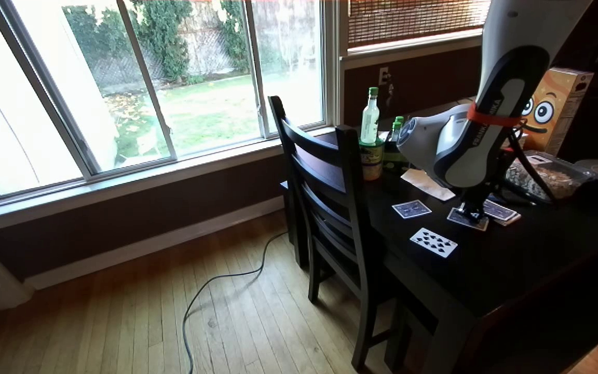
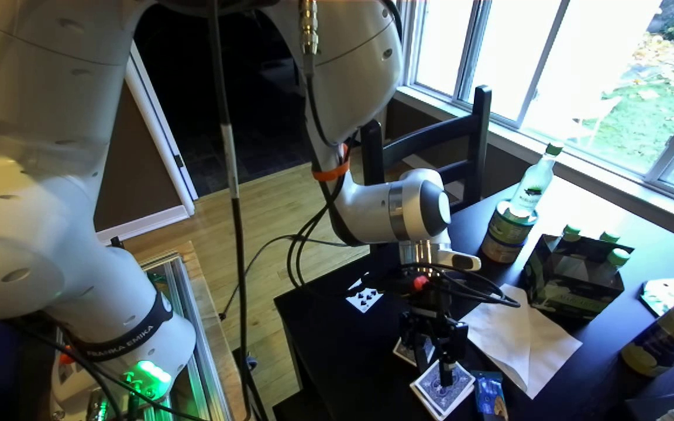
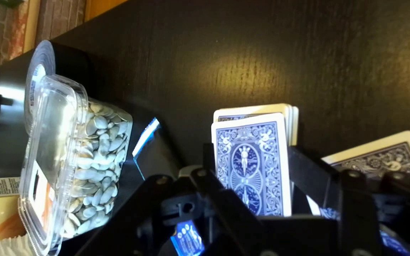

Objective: Pick a card on the deck and put it on the table

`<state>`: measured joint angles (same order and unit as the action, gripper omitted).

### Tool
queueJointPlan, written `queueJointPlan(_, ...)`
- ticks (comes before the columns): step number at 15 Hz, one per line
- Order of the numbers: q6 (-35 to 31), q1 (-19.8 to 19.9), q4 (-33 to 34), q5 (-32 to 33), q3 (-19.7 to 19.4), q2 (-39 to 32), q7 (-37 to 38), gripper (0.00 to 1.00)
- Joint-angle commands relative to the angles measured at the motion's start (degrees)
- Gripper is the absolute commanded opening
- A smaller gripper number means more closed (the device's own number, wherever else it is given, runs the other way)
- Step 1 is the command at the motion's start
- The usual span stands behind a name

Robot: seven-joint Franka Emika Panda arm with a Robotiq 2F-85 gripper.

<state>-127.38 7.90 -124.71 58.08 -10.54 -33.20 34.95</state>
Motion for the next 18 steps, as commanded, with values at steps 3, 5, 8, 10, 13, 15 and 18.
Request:
queueJointPlan(3, -5.5, 2.6, -0.5, -2.4, 0.2, -1.0, -9.4, 0.16)
queueJointPlan(5, -6.8, 3.3, -0.8, -3.5, 0.4, -0.9, -12.9, 0.03)
queueJointPlan(8, -6.9, 3.5, -1.0, -4.4, 0.3, -0.3, -16.0, 0.01)
queueJointPlan(10, -6.3, 3.1, -1.6, -4.9, 0.1, 0.7, -16.7, 0.01)
queueJointPlan(13, -6.1, 2.7, -3.0, -5.3, 0.1, 2.8, -17.1, 0.02)
queueJointPlan(15, -6.5, 2.5, -4.9, -5.9, 0.2, 5.0, -17.0, 0.02)
queueJointPlan(18, -7.2, 1.9, -7.8, -6.3, -0.1, 8.9, -15.7, 0.02)
